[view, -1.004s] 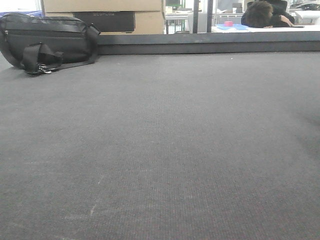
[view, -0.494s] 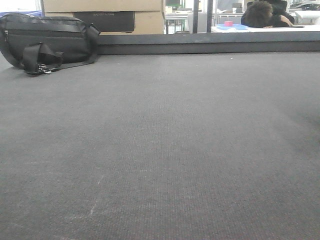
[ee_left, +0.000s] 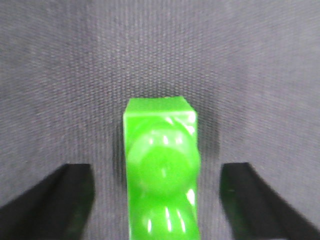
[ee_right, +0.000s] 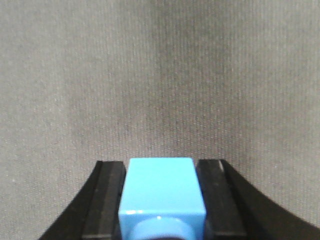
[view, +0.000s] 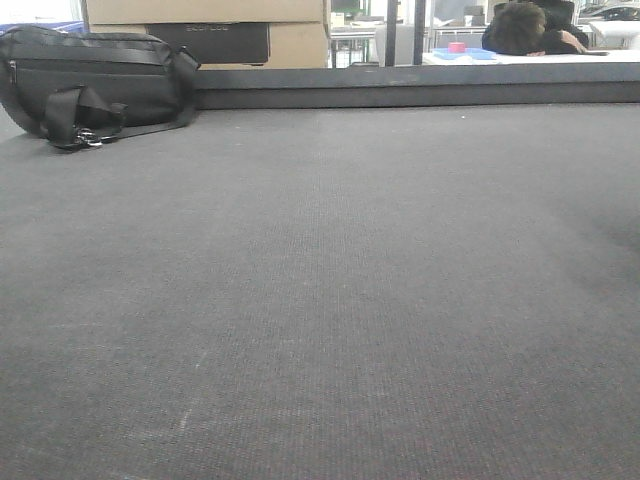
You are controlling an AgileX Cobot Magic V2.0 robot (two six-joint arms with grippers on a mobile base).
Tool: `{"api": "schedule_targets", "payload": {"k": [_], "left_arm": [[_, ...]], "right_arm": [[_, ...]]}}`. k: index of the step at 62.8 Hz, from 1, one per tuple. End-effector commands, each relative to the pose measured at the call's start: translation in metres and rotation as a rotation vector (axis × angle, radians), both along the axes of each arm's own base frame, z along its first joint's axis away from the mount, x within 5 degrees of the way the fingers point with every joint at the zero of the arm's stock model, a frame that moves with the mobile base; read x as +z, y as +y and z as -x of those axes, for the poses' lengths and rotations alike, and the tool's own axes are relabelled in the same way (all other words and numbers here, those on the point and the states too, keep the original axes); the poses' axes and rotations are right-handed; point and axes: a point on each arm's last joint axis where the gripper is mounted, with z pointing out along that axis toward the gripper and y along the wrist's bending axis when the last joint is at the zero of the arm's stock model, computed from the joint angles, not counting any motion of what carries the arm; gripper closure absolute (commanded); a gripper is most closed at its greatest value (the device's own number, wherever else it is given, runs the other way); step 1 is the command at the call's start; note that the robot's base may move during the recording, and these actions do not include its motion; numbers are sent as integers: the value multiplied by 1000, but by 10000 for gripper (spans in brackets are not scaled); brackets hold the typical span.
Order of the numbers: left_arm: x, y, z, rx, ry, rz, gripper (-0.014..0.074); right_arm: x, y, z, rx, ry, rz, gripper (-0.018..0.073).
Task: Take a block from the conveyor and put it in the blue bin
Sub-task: 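Lift both held blocks up off the grey belt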
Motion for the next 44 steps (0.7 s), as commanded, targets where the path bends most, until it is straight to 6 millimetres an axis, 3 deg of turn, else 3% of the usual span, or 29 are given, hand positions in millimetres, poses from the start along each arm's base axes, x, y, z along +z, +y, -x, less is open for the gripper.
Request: {"api": "schedule_targets", "payload": {"k": [1, 12, 22, 33, 44], "left_arm": [[-2, -5, -3, -11, -10, 6, 272], [-1, -8, -6, -37, -24, -14, 457], [11, -8, -10, -38, -36, -16, 706], [48, -11, -12, -17, -162, 7, 708], [105, -23, 15, 2, -382, 22, 708]], "right_arm": [[4, -1, -1, -1, -30, 5, 721], [5, 0, -1, 0, -20, -1, 721], [32, 2, 1, 11, -49, -20, 721], [82, 1, 7, 26, -287, -10, 721], [133, -1, 44, 45, -561, 7, 721]]}}
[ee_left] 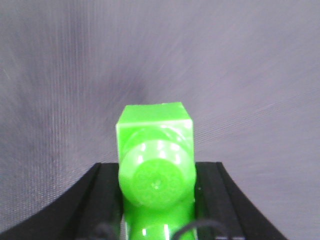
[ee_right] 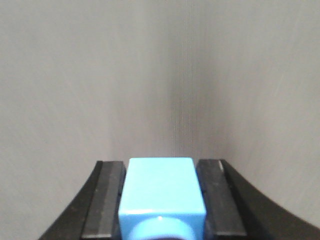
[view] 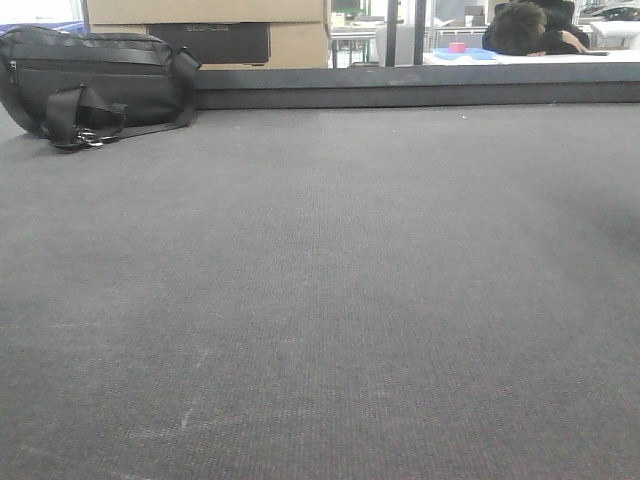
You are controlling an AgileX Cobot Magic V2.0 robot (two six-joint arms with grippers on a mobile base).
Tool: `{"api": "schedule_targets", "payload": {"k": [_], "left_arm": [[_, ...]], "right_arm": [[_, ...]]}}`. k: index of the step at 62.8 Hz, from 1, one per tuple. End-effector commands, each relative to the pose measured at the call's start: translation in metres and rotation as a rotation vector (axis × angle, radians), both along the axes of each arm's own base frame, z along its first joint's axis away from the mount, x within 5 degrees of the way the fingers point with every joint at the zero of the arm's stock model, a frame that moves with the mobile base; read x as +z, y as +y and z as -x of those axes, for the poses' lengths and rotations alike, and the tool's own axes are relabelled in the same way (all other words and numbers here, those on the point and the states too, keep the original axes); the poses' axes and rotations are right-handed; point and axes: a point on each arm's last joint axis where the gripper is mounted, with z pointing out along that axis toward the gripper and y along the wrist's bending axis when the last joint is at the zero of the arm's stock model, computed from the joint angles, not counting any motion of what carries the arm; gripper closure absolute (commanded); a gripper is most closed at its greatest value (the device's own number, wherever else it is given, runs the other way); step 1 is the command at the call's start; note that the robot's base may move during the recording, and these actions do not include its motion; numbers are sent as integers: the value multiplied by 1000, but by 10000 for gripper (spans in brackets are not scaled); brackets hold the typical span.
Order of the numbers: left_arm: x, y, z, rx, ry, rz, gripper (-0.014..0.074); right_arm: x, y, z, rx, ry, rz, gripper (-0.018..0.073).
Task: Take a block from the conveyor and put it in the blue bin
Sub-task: 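Lift both held blocks up off the grey belt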
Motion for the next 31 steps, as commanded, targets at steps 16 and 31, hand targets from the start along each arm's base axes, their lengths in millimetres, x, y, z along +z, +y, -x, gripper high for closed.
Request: {"api": "schedule_targets", "payload": {"k": [16, 31], "left_arm": [[102, -20, 75, 65, -658, -68, 708], [102, -32, 131, 104, -878, -70, 708]], "right_arm": [[63, -4, 72, -5, -424, 17, 721], [30, -7, 107, -43, -539, 14, 721]]}}
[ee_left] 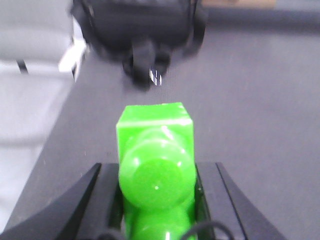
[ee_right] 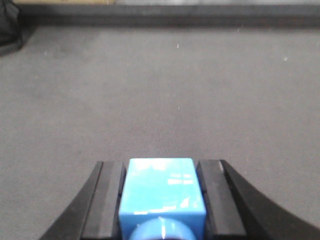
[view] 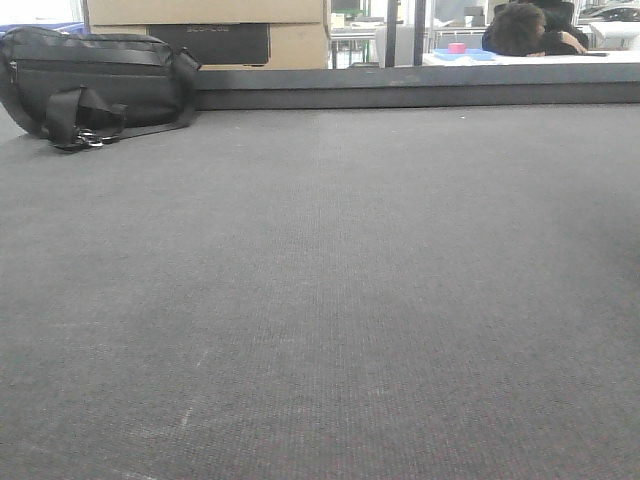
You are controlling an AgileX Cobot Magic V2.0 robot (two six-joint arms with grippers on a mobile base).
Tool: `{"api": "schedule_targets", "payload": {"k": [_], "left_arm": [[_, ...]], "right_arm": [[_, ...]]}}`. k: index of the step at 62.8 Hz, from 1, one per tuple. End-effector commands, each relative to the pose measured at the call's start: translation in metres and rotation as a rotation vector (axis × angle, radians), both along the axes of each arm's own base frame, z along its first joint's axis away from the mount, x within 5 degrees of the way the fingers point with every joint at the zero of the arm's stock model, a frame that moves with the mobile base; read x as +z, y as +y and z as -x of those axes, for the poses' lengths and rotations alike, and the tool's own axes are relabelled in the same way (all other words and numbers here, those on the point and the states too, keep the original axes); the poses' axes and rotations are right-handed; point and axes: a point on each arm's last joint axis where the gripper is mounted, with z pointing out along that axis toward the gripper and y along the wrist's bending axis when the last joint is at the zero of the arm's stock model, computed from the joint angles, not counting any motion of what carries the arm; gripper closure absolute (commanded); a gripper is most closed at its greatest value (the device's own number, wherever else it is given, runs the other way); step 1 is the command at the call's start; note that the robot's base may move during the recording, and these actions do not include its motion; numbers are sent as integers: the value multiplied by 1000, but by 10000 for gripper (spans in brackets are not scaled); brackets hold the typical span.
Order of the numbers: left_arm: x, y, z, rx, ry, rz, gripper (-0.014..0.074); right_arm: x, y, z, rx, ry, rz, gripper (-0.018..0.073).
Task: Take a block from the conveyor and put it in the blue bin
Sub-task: 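Lift both held blocks up off the grey belt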
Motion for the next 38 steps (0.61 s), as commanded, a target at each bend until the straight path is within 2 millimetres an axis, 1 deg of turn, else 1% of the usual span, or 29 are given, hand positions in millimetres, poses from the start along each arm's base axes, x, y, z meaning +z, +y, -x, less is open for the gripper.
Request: {"api": "schedule_targets", "payload": {"k": [1, 6, 13, 19, 25, 31, 38], "left_arm": [[-5, -4, 15, 9, -77, 1, 708], [-14, -9, 28, 4, -126, -7, 708], [-27, -20, 39, -59, -144, -5, 708], [-36, -34, 45, -159, -138, -1, 708], [-36, -43, 49, -236, -143, -16, 708], [-35, -47, 50, -266, -162, -15, 708], [-31, -47, 50, -254, -198, -5, 708]], "right_arm": [[-12, -2, 15, -14, -67, 2, 721], [-29, -2, 28, -18, -70, 1, 721], [-38, -3, 43, -17, -86, 1, 721], [-38, -3, 51, -18, -114, -1, 721], [-34, -3, 54, -24, -153, -3, 721], [-29, -3, 54, -26, -189, -36, 721], [-28, -2, 55, -21, -196, -60, 721]]}}
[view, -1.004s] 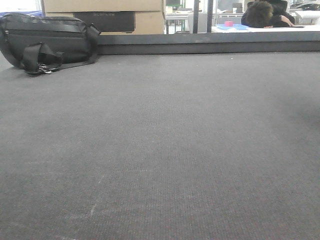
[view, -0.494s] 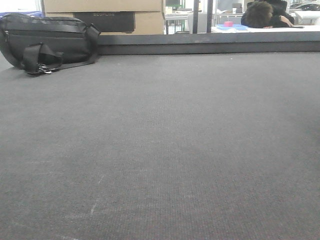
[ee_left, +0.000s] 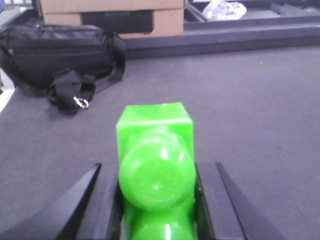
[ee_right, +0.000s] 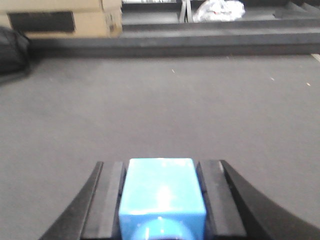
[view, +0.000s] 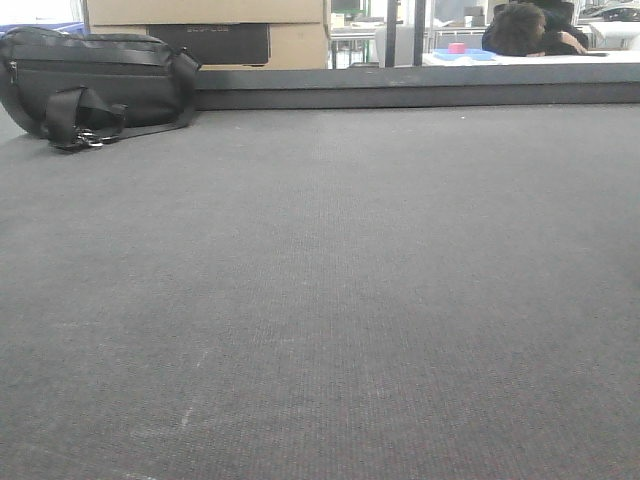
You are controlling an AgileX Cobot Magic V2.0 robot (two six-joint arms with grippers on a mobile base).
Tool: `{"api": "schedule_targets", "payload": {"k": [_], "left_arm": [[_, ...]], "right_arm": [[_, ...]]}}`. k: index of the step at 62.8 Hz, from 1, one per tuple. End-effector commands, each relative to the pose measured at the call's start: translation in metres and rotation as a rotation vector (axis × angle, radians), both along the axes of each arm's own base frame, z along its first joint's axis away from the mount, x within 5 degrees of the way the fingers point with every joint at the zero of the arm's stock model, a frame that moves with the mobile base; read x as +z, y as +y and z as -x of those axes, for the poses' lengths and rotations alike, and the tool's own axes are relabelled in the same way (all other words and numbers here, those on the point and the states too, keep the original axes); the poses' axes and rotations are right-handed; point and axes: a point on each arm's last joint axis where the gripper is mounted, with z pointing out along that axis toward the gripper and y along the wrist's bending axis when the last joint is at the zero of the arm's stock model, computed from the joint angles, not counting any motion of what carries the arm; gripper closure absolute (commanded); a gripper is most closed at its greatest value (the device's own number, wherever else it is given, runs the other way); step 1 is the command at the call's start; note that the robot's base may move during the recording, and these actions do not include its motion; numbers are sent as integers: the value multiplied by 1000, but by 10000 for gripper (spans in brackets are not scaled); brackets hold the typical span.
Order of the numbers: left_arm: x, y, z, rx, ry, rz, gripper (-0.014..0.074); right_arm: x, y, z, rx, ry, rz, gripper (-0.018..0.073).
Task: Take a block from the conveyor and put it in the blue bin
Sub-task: 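Lift both held blocks up off the grey belt, then drive the base away from the conveyor holding both blocks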
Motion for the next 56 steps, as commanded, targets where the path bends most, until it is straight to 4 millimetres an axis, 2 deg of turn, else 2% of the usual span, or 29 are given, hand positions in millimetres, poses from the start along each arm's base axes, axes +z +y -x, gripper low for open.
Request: {"api": "schedule_targets", "payload": {"k": [1, 9, 16, 23, 34, 42, 56], "left_arm": [[7, 0, 2, 9, -61, 31, 708], [14, 4, 9, 39, -179, 67, 708], [15, 7, 22, 59, -282, 79, 708], [6, 6, 37, 44, -268, 77, 708], [-3, 7, 59, 24, -247, 29, 708], [-3, 8, 66, 29, -287, 15, 708], [-3, 8, 67, 29, -290, 15, 708]], "right_arm": [[7, 0, 3, -4, -53, -15, 721], [8, -2, 11, -22, -136, -20, 721], [-2, -3, 19, -33, -177, -24, 721], [-10, -3, 33, -32, -207, -25, 721], [-10, -3, 50, -25, -252, -23, 721], [-10, -4, 51, -26, -260, -24, 721], [-10, -4, 51, -26, -260, -24, 721]]}}
